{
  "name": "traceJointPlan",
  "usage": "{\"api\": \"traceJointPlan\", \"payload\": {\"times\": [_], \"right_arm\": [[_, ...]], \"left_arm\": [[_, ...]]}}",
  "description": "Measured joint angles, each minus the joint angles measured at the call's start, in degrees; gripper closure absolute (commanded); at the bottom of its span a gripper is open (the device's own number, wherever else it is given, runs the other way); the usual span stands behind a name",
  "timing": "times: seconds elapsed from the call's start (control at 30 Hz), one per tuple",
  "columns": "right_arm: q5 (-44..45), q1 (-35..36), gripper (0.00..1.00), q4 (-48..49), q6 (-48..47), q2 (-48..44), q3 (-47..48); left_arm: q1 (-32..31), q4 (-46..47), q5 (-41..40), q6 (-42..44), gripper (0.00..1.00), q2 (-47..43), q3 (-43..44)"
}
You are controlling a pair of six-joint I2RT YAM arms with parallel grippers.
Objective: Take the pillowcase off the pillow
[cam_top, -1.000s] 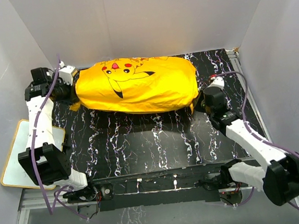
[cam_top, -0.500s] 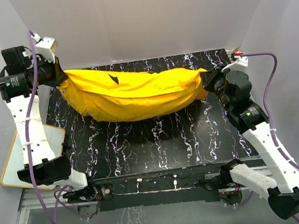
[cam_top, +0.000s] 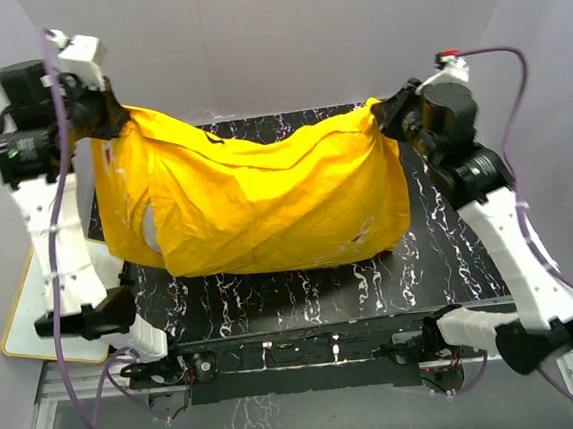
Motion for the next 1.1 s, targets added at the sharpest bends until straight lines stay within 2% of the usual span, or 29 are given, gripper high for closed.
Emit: {"api": "traceJointPlan", "payload": {"times": [0.13, 0.2, 0.23, 0.3, 0.37, 0.47, 0.5, 0.57, 0.77, 0.93, 1.1], "right_arm": [[-2.21, -1.95, 0.82, -0.11, 1.29, 10.93, 0.48], [-3.54, -3.5, 0.8, 0.2, 1.81, 18.12, 0.42], [-3.87, -4.44, 0.79, 0.57, 2.08, 22.27, 0.44], [-3.74, -6.27, 0.76, 0.96, 2.49, 29.62, 1.29], [-3.67, -8.24, 0.71, 0.52, 2.8, 35.69, 3.72], [-3.58, -10.78, 0.58, -1.09, 2.95, 41.59, 9.38], [-3.5, -11.43, 0.52, -1.73, 2.93, 42.8, 11.47], [-3.08, -12.15, 0.4, -2.4, 2.6, 44.15, 15.45], [-1.05, -11.96, 0.19, -1.27, 1.51, 43.74, 19.89], [-0.07, -10.49, 0.14, 0.63, 0.28, 42.01, 15.56], [1.53, -5.77, 0.13, 1.53, -2.45, 40.5, 13.16]], "left_arm": [[-4.52, 4.02, -7.39, -0.28, 1.0, 6.45, -7.61], [-5.9, 5.97, -11.26, -0.46, 1.0, 14.71, -7.58], [-6.43, 6.32, -13.27, -0.48, 0.94, 19.63, -5.46], [-7.32, 7.39, -16.83, -0.5, 0.71, 29.81, 1.75], [-7.91, 9.22, -19.85, -0.09, 0.52, 39.15, 10.23], [-9.18, 12.5, -23.56, 1.05, 0.15, 42.42, 10.03], [-9.75, 14.03, -24.37, 1.64, 0.06, 41.35, 7.74], [-10.99, 16.26, -25.11, 2.69, 0.03, 38.01, 2.93], [-12.87, 15.89, -22.95, 5.35, 0.03, 27.69, -2.49], [-12.41, 13.7, -20.9, 6.36, 0.03, 21.16, -7.06], [-12.09, 12.13, -19.43, 5.22, 0.03, 20.72, -11.74]]}}
